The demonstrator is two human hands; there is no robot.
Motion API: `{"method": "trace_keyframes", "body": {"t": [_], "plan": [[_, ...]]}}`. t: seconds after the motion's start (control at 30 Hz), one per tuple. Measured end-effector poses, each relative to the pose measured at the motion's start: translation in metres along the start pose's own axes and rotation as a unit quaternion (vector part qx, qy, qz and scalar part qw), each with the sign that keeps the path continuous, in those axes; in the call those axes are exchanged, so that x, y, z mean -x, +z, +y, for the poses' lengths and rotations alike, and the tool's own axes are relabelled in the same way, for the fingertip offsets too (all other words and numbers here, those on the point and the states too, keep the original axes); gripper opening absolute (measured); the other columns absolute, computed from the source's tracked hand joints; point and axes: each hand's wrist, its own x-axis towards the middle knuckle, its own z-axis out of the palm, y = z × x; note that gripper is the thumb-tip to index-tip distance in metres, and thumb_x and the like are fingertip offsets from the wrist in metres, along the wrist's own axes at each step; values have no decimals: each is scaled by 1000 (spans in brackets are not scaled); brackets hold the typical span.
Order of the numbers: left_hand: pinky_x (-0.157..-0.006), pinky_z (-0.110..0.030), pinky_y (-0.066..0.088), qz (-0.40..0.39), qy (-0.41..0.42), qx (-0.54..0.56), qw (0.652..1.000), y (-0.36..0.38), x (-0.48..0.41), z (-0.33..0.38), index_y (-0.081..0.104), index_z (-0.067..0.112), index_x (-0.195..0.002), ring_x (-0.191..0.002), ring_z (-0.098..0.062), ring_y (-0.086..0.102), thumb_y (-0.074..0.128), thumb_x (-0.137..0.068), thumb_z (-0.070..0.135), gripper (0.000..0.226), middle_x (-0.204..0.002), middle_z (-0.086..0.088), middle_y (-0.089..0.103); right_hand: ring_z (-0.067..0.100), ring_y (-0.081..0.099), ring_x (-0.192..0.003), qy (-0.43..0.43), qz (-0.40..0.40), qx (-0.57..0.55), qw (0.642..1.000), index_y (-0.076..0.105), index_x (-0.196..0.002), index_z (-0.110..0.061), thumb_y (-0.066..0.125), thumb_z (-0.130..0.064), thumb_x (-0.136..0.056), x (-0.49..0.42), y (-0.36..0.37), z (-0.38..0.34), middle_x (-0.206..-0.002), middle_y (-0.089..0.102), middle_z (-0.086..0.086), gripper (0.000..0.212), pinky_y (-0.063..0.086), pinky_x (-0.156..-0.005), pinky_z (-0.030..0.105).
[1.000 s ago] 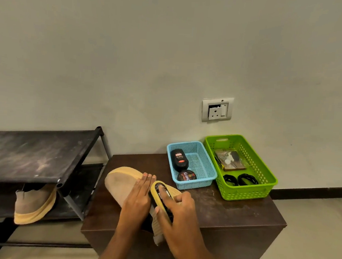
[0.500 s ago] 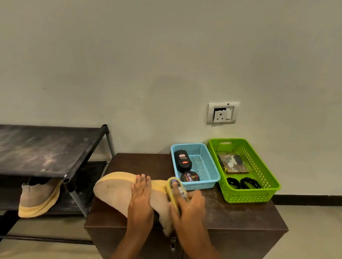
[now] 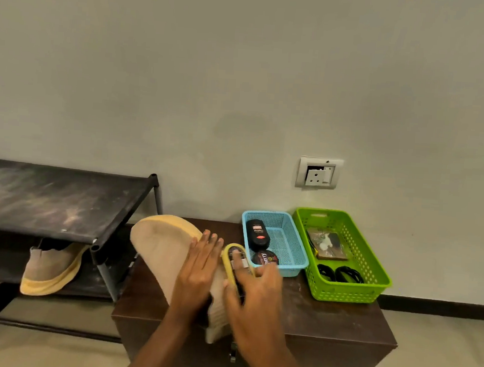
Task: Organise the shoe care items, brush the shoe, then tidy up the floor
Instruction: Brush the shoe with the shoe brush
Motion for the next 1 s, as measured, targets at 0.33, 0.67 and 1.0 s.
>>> {"method": "trace_keyframes", "body": {"t": [0.33, 0.67, 1.0], "plan": [[-115, -27, 10, -21, -64, -4, 998, -3, 3, 2, 60, -4, -116, -117, -29, 52, 53, -88, 23, 40, -117, -21, 63, 10, 42, -90, -57, -8, -30, 998, 37, -140, -38, 42, -48, -87, 11, -1, -13, -97, 35, -5, 54, 39, -76, 15], [-94, -35, 46, 11, -141, 6, 990, -11, -4, -6, 62, 4, -109, -95, -29, 67, 77, -67, 21, 48, -103, -15, 70, 8, 42, -82, -146, 68, -39, 986, 51, -135, -28, 53, -39, -82, 21, 4, -6, -92, 33, -6, 54, 41, -75, 17], [-90, -31, 49, 37, -194, 54, 979, -21, -13, 11, 65, 4, -106, -94, -22, 66, 65, -73, 31, 43, -101, -11, 70, 11, 50, -76, -177, 115, -47, 976, 41, -141, -33, 44, -47, -93, 22, -7, -15, -96, 32, -8, 50, 47, -76, 18]]}}
